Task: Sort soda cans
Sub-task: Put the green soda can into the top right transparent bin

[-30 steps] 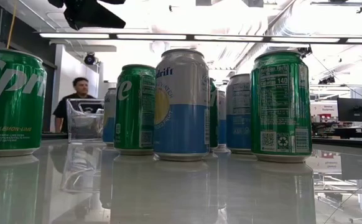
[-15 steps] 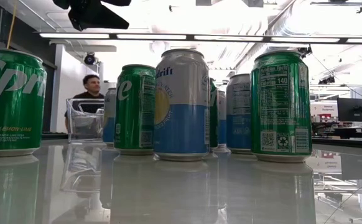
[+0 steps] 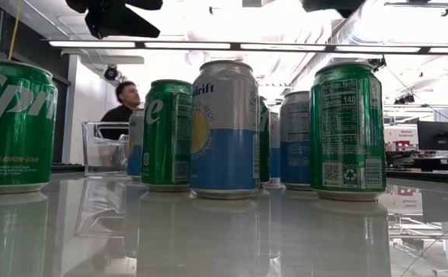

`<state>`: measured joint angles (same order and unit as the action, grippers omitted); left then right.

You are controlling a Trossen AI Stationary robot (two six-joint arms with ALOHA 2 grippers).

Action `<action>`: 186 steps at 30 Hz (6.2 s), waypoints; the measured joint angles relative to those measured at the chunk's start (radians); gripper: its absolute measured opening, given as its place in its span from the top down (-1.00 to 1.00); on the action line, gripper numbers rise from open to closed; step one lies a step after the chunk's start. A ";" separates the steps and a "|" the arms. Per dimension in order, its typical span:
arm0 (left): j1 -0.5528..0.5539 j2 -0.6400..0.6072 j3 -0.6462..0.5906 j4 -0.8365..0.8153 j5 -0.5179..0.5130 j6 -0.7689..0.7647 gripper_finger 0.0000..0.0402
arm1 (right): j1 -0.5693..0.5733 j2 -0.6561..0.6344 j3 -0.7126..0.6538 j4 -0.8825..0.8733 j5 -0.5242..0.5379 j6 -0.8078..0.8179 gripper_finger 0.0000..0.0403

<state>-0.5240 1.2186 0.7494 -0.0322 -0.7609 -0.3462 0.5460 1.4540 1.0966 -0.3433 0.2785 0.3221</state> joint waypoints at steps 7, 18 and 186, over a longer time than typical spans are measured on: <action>0.000 0.000 0.000 0.000 0.000 0.000 -0.51 | -0.036 0.000 0.000 0.004 -0.134 -0.096 -0.65; 0.000 0.000 0.000 -0.008 0.000 -0.009 -0.51 | 0.028 0.000 0.031 -0.154 0.137 0.005 -0.65; 0.000 0.001 0.000 -0.043 0.018 -0.046 -0.51 | -1.105 -0.367 -0.115 -0.476 -0.127 -0.476 -0.41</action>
<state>-0.5243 1.2194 0.7494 -0.0750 -0.7424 -0.3922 -0.5588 1.0866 0.9820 -0.8195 0.1519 -0.1534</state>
